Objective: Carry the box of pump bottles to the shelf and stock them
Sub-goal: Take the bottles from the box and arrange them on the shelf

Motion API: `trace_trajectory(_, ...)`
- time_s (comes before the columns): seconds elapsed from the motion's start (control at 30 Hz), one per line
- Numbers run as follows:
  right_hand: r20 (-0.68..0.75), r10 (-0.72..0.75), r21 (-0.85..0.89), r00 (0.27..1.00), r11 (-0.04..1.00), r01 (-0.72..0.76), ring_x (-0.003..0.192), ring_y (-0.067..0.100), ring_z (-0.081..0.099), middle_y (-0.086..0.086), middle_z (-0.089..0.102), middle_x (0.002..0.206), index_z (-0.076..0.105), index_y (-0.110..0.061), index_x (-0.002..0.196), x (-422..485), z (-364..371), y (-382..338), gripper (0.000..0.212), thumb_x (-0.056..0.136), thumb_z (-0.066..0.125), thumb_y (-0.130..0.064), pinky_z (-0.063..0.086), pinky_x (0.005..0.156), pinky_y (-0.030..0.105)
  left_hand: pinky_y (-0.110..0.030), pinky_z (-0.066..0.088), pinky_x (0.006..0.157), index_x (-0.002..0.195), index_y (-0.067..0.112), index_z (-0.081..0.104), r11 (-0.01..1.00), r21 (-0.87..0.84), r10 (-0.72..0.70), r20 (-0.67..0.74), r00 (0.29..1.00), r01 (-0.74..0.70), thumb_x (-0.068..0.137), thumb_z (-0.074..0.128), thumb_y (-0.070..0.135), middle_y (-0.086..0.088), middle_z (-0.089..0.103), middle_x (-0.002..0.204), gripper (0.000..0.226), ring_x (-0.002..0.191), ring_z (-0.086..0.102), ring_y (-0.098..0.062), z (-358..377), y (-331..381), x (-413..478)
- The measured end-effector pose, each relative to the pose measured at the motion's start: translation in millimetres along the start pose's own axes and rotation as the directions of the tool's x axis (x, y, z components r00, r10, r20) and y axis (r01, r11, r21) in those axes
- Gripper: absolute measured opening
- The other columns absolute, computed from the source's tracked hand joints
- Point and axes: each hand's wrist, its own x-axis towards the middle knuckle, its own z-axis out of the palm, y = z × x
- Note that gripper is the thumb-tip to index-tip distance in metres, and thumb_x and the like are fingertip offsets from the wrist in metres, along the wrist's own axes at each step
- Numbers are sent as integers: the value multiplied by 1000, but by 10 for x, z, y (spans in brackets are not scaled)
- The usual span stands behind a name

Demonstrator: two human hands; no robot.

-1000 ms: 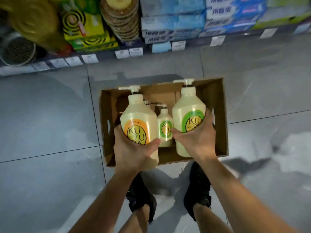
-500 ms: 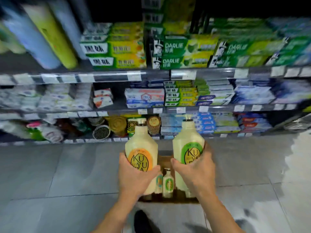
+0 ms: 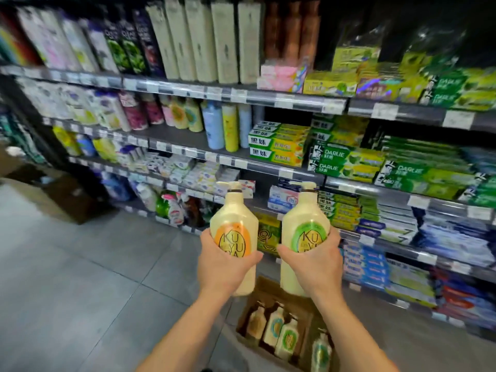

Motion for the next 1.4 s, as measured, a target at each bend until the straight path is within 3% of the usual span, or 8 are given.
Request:
trace_trajectory(0.13, 47, -40, 11, 998, 999, 39, 93, 15, 47, -6, 47, 104, 31, -19, 135, -83, 95, -216, 101, 55, 88, -42, 40, 75, 30, -37, 52, 80, 114, 32, 36, 1000, -32, 0, -50, 999, -1, 42, 92, 42, 17, 53, 96, 92, 92, 57, -14, -238, -6, -25)
trace_trajectory(0.3, 82, -102, 16, 991, 995, 101, 92, 15, 48, -5, 48, 103, 34, -19, 133, -145, 350, -456, 98, 55, 89, -40, 40, 75, 29, -34, 50, 78, 117, 28, 39, 996, -90, -27, -104, 994, 18, 44, 94, 39, 13, 54, 99, 92, 96, 58, -17, -552, -67, 194)
trace_trajectory(0.47, 100, -132, 6, 986, 991, 132, 95, 16, 50, -4, 50, 107, 34, -18, 132, -175, 878, -707, 97, 55, 88, -43, 41, 76, 29, -37, 51, 86, 124, 23, 41, 996, -94, -9, -149, 989, -5, 41, 94, 41, 5, 57, 109, 100, 100, 57, -20, -1000, -239, 652)
trace_trajectory(0.67, 69, -117, -5, 991, 993, 118, 93, 14, 49, -6, 49, 104, 34, -17, 133, -310, 1845, -1095, 98, 56, 88, -43, 39, 74, 28, -39, 53, 84, 117, 22, 45, 994, -105, 32, -65, 997, -39, 41, 96, 37, 7, 58, 104, 92, 99, 58, -18, -1721, -589, 1401)
trace_trajectory(0.77, 32, -99, -4, 995, 995, 99, 91, 13, 48, -6, 47, 102, 35, -15, 132, -382, 2331, -1305, 96, 56, 89, -40, 38, 74, 28, -33, 49, 79, 114, 23, 45, 993, -93, 77, -21, 997, -78, 43, 96, 33, 13, 55, 98, 88, 96, 57, -16, -2069, -710, 1803)
trace_trajectory(0.93, -11, -66, 6, 998, 998, 66, 98, 15, 51, -4, 51, 109, 34, -14, 133, -409, 2954, -1618, 101, 53, 89, -42, 41, 77, 28, -32, 46, 81, 113, 23, 43, 988, -102, 116, 12, 993, -115, 45, 96, 29, 8, 54, 101, 86, 98, 56, -16, -2455, -800, 2413)
trace_trajectory(1.07, -34, -84, -7, 996, 996, 84, 94, 12, 49, -6, 49, 105, 34, -15, 133, -294, 3335, -1816, 100, 54, 90, -40, 40, 76, 26, -32, 47, 82, 111, 26, 41, 987, -85, 135, 19, 991, -133, 45, 95, 30, 16, 52, 94, 85, 96, 56, -17, -2549, -852, 2846)
trace_trajectory(1.4, -59, -18, 41, 998, 999, 20, 94, 15, 49, -5, 45, 104, 33, -14, 131, 547, 4253, -2138, 97, 55, 90, -35, 38, 72, 23, -34, 52, 78, 110, 23, 41, 993, 11, 114, 90, 989, -116, 46, 92, 35, 14, 53, 91, 83, 90, 59, -19, -2349, -783, 4100)
